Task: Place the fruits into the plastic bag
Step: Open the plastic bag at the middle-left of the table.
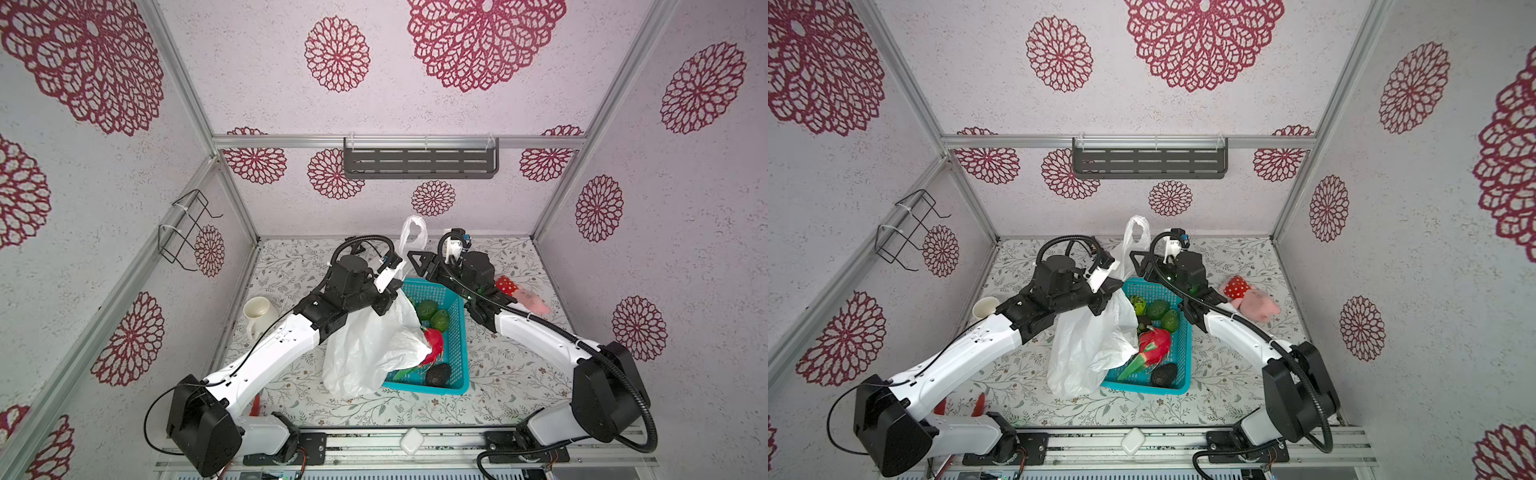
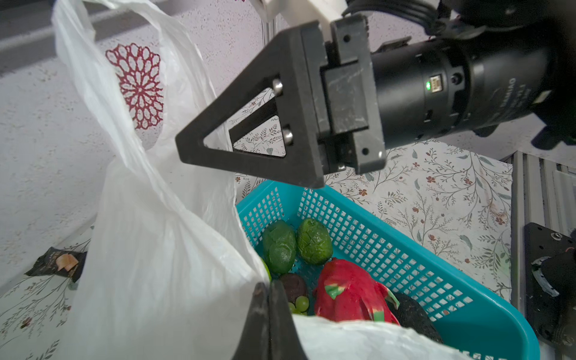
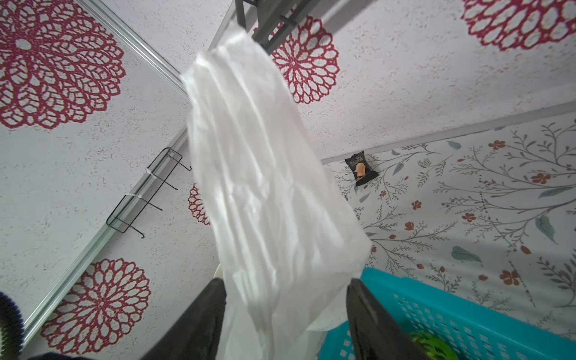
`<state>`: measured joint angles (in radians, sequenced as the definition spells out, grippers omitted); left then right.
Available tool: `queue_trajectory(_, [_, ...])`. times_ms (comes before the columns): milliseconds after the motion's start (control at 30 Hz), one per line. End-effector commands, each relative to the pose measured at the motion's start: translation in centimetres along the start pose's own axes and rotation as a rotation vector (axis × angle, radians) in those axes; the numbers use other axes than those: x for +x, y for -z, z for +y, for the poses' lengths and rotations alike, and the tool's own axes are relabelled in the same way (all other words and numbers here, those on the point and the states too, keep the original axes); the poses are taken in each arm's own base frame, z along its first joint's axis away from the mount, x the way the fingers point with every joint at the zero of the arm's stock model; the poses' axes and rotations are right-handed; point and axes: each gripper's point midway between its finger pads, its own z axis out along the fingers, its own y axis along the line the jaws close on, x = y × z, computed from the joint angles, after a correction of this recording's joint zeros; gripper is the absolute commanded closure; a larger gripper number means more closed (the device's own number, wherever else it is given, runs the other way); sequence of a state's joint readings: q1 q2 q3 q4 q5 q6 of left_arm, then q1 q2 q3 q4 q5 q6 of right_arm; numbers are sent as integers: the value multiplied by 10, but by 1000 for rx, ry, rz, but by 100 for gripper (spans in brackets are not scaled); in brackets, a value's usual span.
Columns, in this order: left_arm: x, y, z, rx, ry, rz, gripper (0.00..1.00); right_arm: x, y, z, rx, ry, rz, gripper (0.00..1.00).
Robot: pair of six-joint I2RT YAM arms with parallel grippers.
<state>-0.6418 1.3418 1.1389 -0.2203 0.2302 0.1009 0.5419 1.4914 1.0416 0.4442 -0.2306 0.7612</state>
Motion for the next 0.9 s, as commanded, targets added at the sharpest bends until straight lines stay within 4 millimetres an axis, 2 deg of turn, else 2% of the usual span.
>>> queue_trajectory(0, [-11, 4, -5, 10, -17, -47, 100, -11, -4, 8, -28, -14, -26, 37])
queue_trajectory(133, [-13, 5, -3, -1, -20, -56, 100, -3, -8, -4, 3, -39, -17, 41])
queue_trajectory(167, [-12, 5, -3, -4, -19, -56, 100, -2, -8, -6, 5, -45, -18, 46])
queue_trajectory(267, [-12, 4, 0, -17, -1, -55, 100, 1, -9, -9, 4, -66, -16, 73])
queue_trajectory(300, [-14, 4, 0, -20, 17, -60, 91, 1, -9, -7, -5, -66, -20, 83])
queue_trajectory(367, [-19, 5, 2, -25, 56, -72, 32, 0, -8, -4, -24, -60, -25, 100])
queue_trajectory(433, [-24, 7, 4, -23, 111, -88, 18, -2, -7, 0, -37, -46, -26, 100])
queue_trajectory(467, [-27, 8, 6, -17, 146, -99, 3, -3, -5, 2, -40, -35, -29, 100])
queue_trajectory(600, [-39, 15, 12, 67, 331, -107, 2, -7, 2, 6, -40, 5, -37, 100])
queue_trajectory(733, [-40, 17, 30, 5, 447, -66, 2, -10, 8, 11, -43, 30, -42, 100])
queue_trajectory(867, [-41, 25, 43, -83, 529, -97, 2, -17, 15, 11, -18, 53, -73, 100])
